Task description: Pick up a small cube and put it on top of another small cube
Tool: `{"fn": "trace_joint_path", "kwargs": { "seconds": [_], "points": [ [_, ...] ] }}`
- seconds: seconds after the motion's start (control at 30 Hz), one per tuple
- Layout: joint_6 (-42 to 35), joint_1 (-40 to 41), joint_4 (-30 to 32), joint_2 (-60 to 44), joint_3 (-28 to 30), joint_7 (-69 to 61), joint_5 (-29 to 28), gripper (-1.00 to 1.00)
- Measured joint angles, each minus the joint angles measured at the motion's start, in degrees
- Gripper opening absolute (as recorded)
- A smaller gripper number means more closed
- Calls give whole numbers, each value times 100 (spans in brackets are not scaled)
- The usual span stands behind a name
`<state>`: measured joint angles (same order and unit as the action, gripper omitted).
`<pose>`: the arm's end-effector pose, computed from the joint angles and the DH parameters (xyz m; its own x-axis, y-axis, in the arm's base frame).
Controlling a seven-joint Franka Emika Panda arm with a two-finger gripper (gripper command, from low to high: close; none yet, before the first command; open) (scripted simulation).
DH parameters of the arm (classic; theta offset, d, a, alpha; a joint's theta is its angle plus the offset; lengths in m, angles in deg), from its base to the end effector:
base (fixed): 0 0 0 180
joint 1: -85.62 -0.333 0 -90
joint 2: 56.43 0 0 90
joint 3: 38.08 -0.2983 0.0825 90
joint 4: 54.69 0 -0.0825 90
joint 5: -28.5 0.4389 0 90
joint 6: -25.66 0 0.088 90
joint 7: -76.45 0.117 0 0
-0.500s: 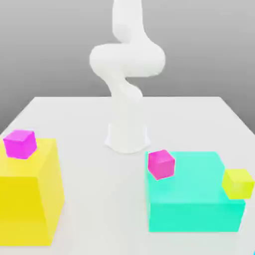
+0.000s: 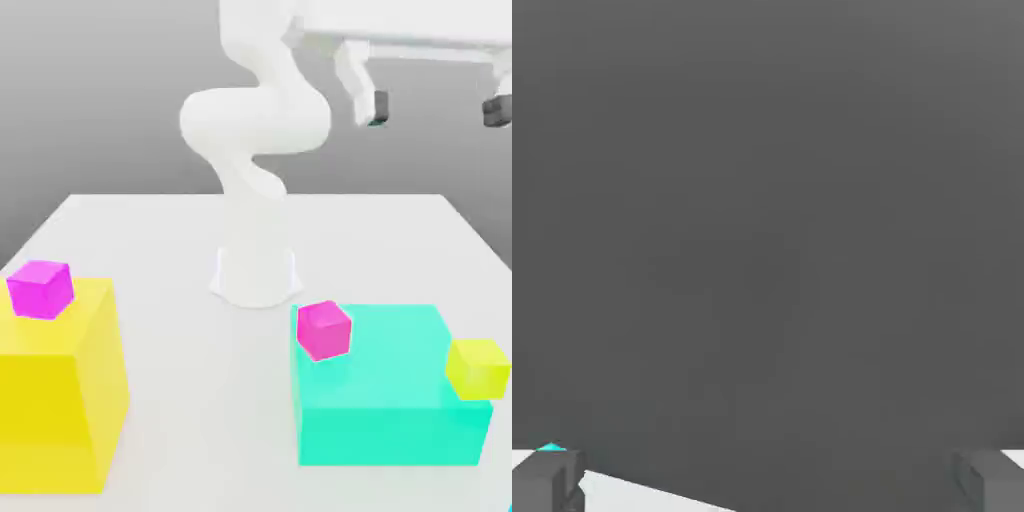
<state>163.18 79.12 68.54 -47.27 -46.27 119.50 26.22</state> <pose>0.5760 0.1524 0.4637 0.8244 -0.4606 0.3290 -0.4045 -0.8860 -0.2267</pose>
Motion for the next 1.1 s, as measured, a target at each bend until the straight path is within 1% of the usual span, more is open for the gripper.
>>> {"fn": "trace_joint_path", "kwargs": {
  "seconds": [0.17,0.57,0.7,0.73,0.97,1.1],
  "points": [
    [157,-323,-243,-1048,-194,25,-215,0],
    [519,-1039,-832,-3576,-423,99,-761,0],
    [944,-1249,-1026,-4410,-313,193,-964,0],
    [1086,-1289,-1072,-4605,-266,228,-1017,-100],
    [1116,-1304,-1082,-4648,-253,221,-1010,-100],
    [627,-1196,-889,-3961,-387,65,-806,-100]
  ]
}}
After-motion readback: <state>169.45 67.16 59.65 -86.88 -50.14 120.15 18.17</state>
